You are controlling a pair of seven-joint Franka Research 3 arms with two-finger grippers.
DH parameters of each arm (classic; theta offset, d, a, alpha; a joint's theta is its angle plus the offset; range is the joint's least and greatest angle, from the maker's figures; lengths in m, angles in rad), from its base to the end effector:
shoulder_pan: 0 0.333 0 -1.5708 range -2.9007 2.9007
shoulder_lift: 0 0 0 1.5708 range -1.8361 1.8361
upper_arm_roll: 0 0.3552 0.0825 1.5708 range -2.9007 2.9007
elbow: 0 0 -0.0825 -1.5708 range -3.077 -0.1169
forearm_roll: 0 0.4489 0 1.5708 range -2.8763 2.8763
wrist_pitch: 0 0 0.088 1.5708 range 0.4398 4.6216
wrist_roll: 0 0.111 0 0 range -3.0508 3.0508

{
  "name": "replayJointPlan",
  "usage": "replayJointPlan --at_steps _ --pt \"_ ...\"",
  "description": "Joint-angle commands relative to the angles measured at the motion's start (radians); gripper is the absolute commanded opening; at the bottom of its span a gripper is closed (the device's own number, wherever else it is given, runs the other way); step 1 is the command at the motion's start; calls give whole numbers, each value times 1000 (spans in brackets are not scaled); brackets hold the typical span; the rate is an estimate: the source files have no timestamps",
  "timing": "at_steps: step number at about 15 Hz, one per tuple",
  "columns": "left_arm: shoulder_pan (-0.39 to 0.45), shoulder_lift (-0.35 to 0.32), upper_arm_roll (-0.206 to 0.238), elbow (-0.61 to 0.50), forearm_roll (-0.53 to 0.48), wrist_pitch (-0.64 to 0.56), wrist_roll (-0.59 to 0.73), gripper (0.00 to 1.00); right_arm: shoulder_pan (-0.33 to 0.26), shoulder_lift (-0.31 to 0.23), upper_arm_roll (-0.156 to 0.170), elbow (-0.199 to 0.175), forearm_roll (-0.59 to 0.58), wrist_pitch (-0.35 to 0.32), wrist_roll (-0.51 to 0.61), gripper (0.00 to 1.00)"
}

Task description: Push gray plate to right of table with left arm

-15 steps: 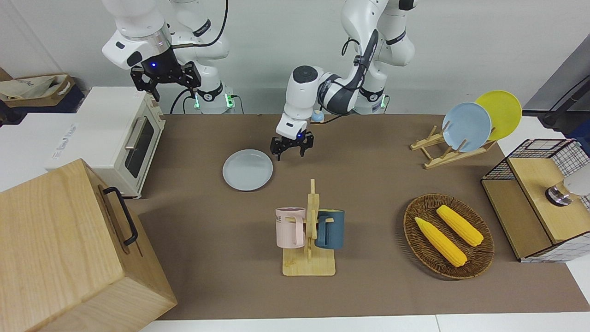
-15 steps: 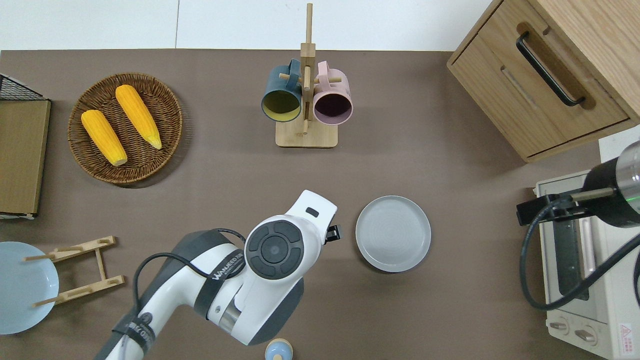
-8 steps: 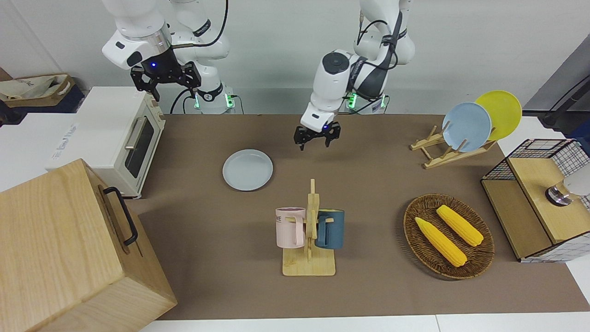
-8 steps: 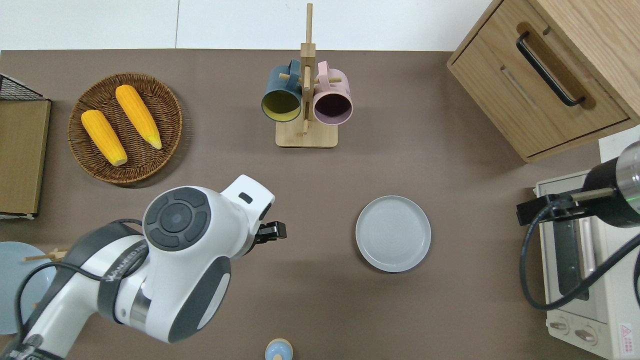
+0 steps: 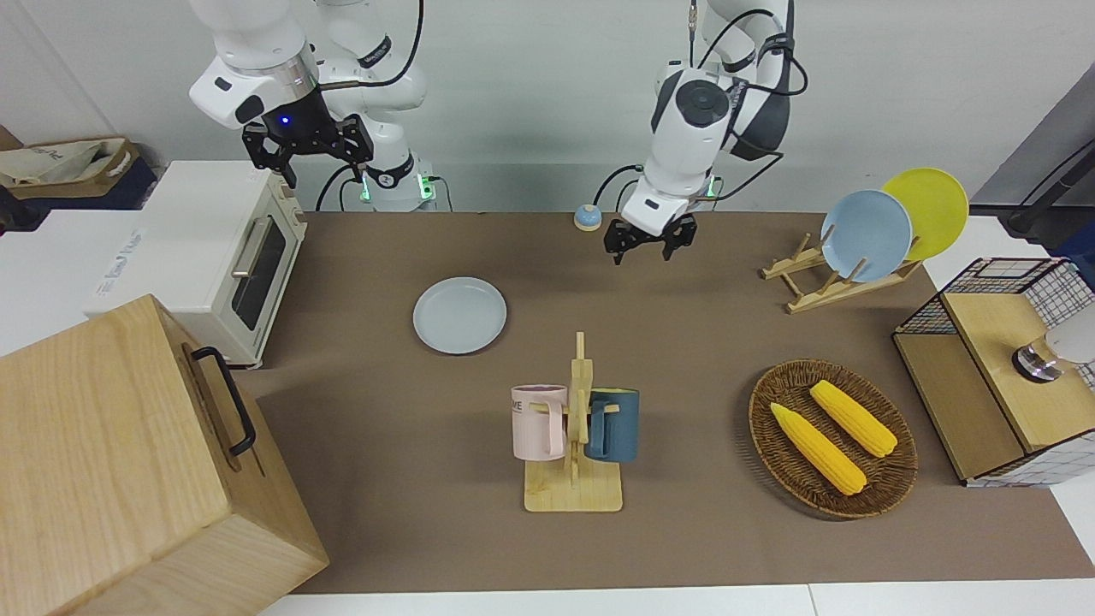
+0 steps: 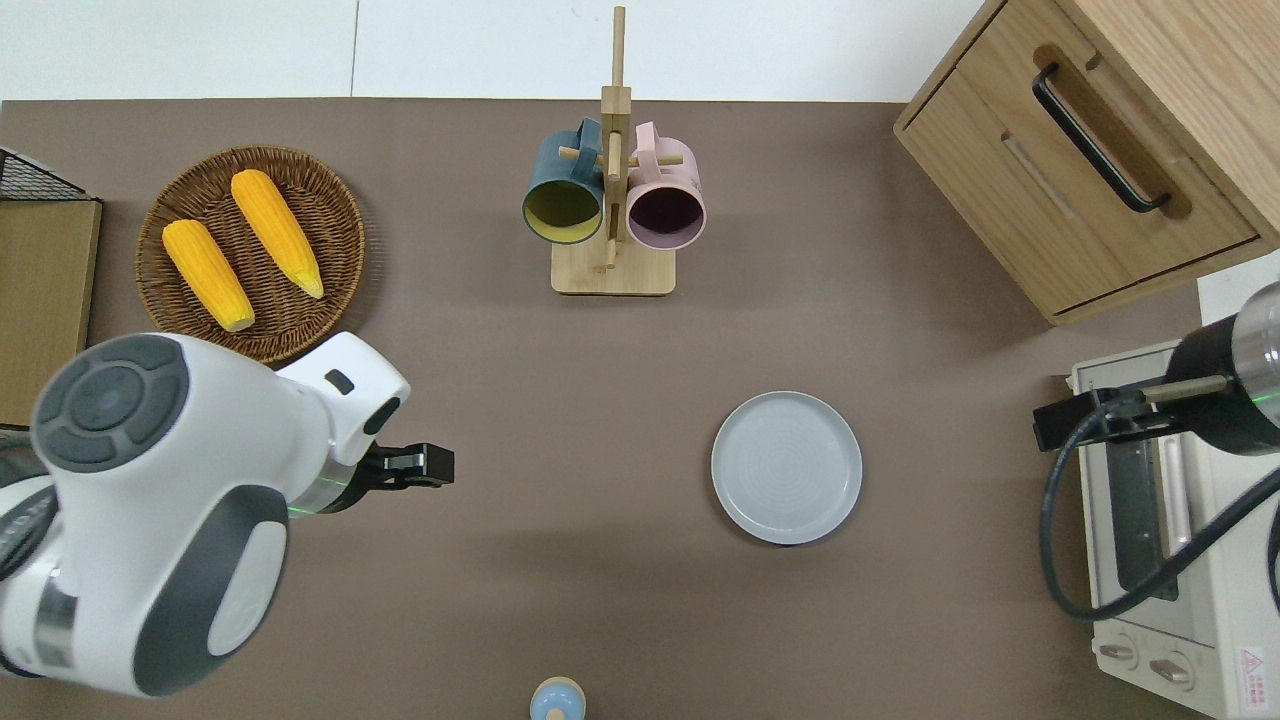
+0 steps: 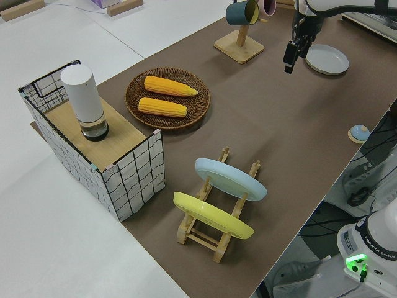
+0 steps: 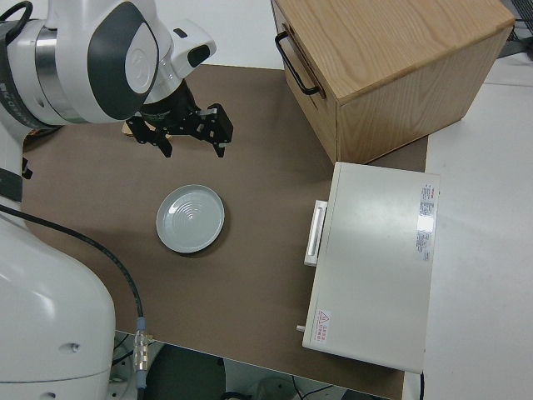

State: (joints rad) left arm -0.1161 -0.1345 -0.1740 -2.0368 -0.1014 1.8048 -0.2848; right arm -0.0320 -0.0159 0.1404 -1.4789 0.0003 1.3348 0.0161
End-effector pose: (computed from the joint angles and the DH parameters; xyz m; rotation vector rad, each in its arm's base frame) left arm 0.5358 -0.1725 0.5080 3.0930 0.0399 -0.1796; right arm 0.5839 0.0644 0.6984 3.1220 0.1440 -0.2003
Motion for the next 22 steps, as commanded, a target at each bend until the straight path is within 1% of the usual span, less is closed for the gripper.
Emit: replayJointPlan --at_steps 1,2,3,4,6,11,14,15,16,17,19,21,22 --pt "79 -25 7 64 -8 -113 125 991 -20 -2 16 9 4 -16 13 983" --pt "81 -25 22 81 -6 -137 150 991 -19 -2 16 9 4 -16 12 983" --pt "79 -25 46 95 -4 -156 168 991 -19 -2 16 9 4 -16 13 983" --pt "81 -25 59 110 2 -171 190 989 -19 -2 16 9 4 -16 13 983" --pt "81 -25 91 138 31 -202 234 989 -19 -2 16 9 4 -16 13 983" --pt "81 -39 165 159 63 -245 349 991 -19 -2 16 9 4 -16 13 983" --pt "81 -40 185 225 100 -291 392 991 -20 -2 16 9 4 -16 12 983" --pt "81 -40 192 233 103 -292 401 991 -20 -2 16 9 4 -16 13 983" --pt "81 -42 211 240 103 -297 406 991 -20 -2 16 9 4 -16 13 983" --pt "81 -40 217 254 103 -303 406 991 -20 -2 16 9 4 -16 12 983" --pt "84 -39 214 308 112 -327 408 991 -20 -2 16 9 4 -16 12 983" --pt "79 -37 218 326 149 -332 409 991 -19 -2 16 9 4 -16 13 983" --pt "79 -37 220 334 152 -334 409 991 -20 -2 16 9 4 -16 13 983"
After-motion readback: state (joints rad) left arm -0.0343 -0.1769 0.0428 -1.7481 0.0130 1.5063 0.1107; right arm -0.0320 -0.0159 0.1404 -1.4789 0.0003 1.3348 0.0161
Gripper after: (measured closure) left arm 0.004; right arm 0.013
